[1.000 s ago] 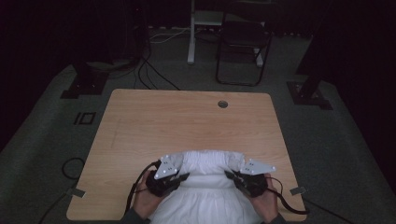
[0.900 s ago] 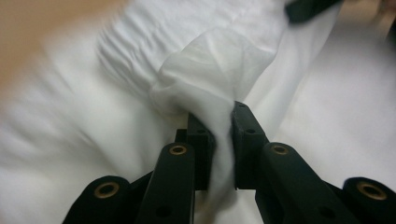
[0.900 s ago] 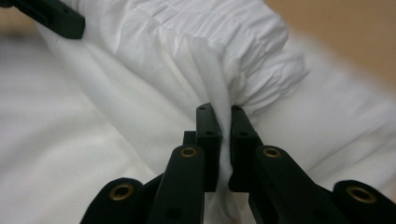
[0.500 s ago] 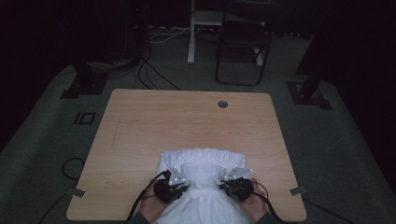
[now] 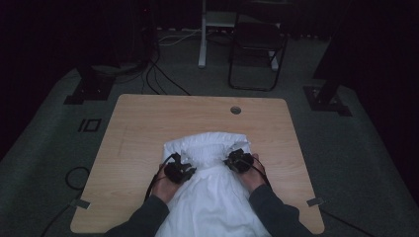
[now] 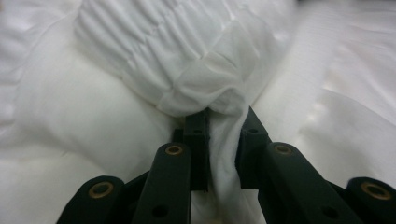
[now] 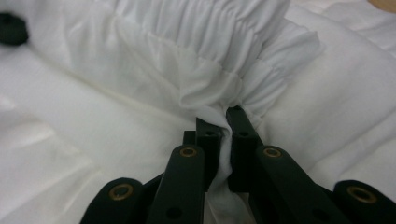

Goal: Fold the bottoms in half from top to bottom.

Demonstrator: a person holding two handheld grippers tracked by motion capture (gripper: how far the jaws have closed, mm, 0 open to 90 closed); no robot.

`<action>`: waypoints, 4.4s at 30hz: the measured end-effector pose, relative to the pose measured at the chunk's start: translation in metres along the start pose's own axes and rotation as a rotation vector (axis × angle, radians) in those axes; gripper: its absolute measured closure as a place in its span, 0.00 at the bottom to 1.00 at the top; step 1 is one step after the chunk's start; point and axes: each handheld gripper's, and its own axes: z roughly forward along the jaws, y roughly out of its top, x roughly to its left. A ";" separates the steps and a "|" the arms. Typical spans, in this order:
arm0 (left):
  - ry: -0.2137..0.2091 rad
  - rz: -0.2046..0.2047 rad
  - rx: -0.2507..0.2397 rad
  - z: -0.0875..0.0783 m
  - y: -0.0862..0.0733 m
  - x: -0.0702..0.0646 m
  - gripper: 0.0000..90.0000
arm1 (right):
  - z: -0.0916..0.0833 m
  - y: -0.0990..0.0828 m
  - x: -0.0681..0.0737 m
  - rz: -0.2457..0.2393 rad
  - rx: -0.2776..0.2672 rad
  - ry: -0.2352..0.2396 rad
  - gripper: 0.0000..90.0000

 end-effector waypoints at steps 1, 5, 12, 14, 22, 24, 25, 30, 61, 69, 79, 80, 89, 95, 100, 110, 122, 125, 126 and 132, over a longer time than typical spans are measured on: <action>0.013 0.004 0.014 0.003 0.005 0.011 0.88 | 0.004 0.005 0.000 0.003 0.001 -0.003 0.95; 0.038 0.010 0.039 0.013 0.018 0.036 0.88 | 0.019 0.022 -0.004 0.004 -0.005 -0.013 0.95; 0.077 0.000 0.043 0.032 0.040 0.060 0.88 | 0.043 0.052 -0.026 0.019 0.010 -0.064 0.94; 0.080 -0.011 0.033 0.037 0.044 0.064 0.88 | 0.047 0.058 -0.033 0.006 0.021 -0.091 0.94; 0.064 -0.074 0.007 0.036 0.051 0.073 0.91 | 0.048 0.062 -0.050 0.089 -0.020 -0.060 0.95; 0.051 -0.087 -0.016 0.030 0.051 0.073 0.92 | 0.043 0.061 -0.051 0.113 -0.044 -0.047 0.95; 0.033 -0.098 -0.062 0.016 0.049 0.073 0.92 | 0.035 0.060 -0.052 0.136 -0.080 -0.035 0.95; 0.022 -0.078 -0.176 -0.031 0.054 0.058 0.93 | -0.021 0.061 -0.039 0.062 -0.214 -0.003 0.95; 0.015 0.119 0.032 -0.015 -0.013 -0.004 0.91 | -0.025 -0.033 0.034 -0.026 -0.060 0.075 0.94; 0.055 0.063 -0.019 0.009 0.008 0.011 0.91 | -0.003 -0.014 -0.008 0.106 -0.084 0.037 0.94; 0.047 0.044 -0.028 0.004 0.028 0.030 0.93 | 0.001 0.005 -0.025 0.116 -0.110 0.048 0.95; 0.038 0.040 -0.051 -0.005 0.031 0.031 0.93 | -0.006 0.007 -0.025 0.113 -0.130 0.050 0.95; 0.007 0.076 -0.296 -0.096 0.044 0.009 0.94 | -0.092 0.026 -0.009 0.017 -0.354 0.025 0.95; -0.049 0.071 -0.220 -0.081 0.017 -0.006 0.93 | -0.095 0.002 0.008 -0.018 -0.291 0.052 0.95; -0.088 0.031 -0.118 -0.046 -0.008 -0.010 0.92 | -0.065 -0.029 0.015 0.010 -0.186 0.098 0.95; -0.145 -0.039 -0.123 -0.053 -0.020 -0.002 0.66 | -0.059 -0.040 0.014 0.070 -0.135 0.138 0.57; -0.087 -0.150 -0.089 -0.023 0.010 0.033 0.96 | -0.045 -0.018 -0.025 0.197 -0.117 0.028 0.96; -0.056 -0.151 -0.014 -0.002 0.009 0.033 0.94 | -0.022 -0.017 -0.026 0.207 -0.073 0.054 0.95; -0.062 -0.160 -0.004 0.002 0.008 0.034 0.93 | -0.017 -0.017 -0.025 0.200 -0.065 0.059 0.94; -0.093 -0.177 -0.045 -0.004 0.000 0.029 0.89 | -0.023 -0.023 -0.029 0.240 -0.126 0.138 0.90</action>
